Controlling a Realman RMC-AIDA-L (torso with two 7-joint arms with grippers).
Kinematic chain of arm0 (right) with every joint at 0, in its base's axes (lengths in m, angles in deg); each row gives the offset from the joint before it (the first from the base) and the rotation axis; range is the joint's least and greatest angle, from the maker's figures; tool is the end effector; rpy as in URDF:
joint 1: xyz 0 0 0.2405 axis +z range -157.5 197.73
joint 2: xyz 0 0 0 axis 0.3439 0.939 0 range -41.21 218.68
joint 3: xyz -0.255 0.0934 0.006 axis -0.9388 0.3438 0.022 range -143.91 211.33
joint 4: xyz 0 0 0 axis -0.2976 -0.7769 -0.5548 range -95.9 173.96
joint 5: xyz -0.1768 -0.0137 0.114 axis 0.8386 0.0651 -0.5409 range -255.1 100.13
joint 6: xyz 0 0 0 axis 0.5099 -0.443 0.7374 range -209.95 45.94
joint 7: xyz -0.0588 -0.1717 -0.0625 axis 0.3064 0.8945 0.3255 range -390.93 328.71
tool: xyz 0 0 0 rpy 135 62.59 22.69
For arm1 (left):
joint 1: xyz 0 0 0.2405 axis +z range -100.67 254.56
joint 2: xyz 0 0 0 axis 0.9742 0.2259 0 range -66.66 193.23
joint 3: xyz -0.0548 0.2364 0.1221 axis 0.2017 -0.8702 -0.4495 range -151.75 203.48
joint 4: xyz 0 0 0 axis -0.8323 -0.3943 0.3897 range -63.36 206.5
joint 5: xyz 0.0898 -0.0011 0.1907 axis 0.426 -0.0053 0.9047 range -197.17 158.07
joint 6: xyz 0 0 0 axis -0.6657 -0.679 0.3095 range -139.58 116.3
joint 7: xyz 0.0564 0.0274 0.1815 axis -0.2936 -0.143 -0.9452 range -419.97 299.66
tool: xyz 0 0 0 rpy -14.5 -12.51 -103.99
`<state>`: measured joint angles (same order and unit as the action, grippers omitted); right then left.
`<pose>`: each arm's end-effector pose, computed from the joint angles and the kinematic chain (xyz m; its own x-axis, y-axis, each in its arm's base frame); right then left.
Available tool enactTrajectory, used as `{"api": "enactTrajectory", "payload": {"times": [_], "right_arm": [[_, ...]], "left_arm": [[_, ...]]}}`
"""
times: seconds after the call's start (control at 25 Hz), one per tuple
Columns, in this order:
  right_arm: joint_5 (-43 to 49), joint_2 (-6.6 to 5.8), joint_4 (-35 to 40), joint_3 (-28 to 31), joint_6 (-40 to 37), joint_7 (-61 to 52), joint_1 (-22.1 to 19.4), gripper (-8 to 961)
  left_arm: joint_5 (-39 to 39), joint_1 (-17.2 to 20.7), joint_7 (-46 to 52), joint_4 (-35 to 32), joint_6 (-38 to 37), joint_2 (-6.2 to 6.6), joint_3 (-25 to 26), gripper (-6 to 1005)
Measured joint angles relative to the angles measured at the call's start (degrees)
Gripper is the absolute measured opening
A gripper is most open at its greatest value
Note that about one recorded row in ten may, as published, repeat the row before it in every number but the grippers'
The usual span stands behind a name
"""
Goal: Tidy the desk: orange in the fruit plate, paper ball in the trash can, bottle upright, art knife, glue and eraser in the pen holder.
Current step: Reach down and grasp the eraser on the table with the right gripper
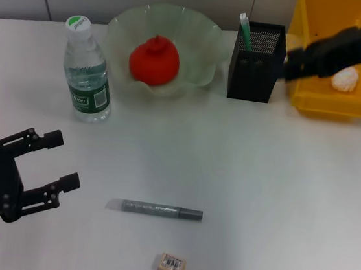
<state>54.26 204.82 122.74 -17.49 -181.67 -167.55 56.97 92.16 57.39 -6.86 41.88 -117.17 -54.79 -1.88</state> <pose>0.1670 0.3952 0.0507 0.7975 -0.5704 -0.1965 -0.6022 -0.7329 -0.3165 -0.2873 0.2732 -0.0238 0.7236 0.0860 0.6848 0.3390 -0.9086 -0.2441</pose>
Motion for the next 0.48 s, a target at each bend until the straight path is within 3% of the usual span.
{"api": "enactTrajectory", "payload": {"times": [0.24,0.48], "right_arm": [[2.1,-0.48,-6.1,-4.4,-3.9,-0.5,6.2,571],[4.2,-0.35,-20.4,-10.2,0.9,2.0,14.1,572]], "left_arm": [[0.1,1.2,-0.1,-0.1,0.0,0.27,-0.8,756],[0.1,3.5,-0.6,-0.6,-0.3,1.12,-0.9,757]]}}
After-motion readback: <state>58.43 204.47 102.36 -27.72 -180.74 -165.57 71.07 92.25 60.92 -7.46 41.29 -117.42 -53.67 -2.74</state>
